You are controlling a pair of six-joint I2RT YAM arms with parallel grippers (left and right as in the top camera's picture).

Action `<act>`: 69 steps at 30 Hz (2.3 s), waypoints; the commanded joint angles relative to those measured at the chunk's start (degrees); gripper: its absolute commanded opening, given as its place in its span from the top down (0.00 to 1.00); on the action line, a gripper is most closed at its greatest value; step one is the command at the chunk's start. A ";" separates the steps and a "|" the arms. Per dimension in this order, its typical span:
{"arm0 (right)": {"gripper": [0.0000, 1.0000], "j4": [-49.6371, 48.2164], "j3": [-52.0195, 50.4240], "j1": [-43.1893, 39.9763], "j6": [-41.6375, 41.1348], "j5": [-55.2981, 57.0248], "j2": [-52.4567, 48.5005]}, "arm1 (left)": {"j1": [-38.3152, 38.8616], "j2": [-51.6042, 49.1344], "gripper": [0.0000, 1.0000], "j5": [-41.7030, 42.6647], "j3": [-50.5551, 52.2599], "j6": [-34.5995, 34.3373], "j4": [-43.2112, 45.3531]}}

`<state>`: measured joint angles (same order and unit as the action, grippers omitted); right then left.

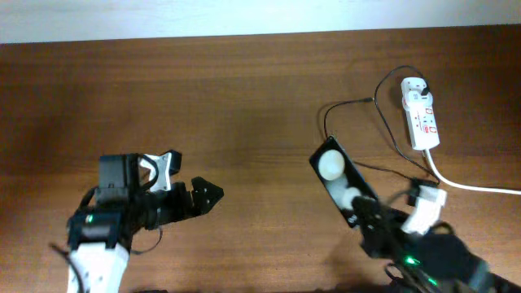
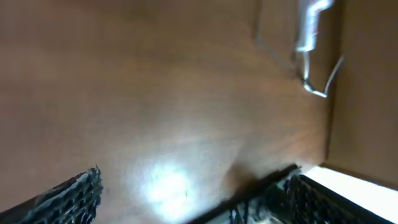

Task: Plug charger to phone and switch on socket

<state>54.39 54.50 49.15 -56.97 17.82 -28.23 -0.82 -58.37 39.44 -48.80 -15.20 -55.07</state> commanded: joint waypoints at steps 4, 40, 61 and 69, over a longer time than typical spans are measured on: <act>0.96 -24.00 -20.63 -0.15 -9.86 -1.11 6.60 | -0.09 32.72 0.06 1.49 -0.15 4.15 0.04; 0.96 -98.77 -39.21 -0.17 -18.29 -25.94 -33.64 | 0.00 28.89 0.03 3.28 34.67 -57.57 75.12; 0.96 -93.85 -39.21 -7.98 -29.53 -26.86 -31.12 | 17.29 -8.00 0.05 1.14 19.63 -64.70 80.70; 0.96 -99.23 -39.17 -4.15 -35.95 -21.59 -36.28 | 20.61 -8.00 0.09 0.39 19.63 -69.64 82.66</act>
<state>-43.83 14.24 44.36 -92.79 -4.03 -63.59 17.80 -66.35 39.33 -28.03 -84.07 26.61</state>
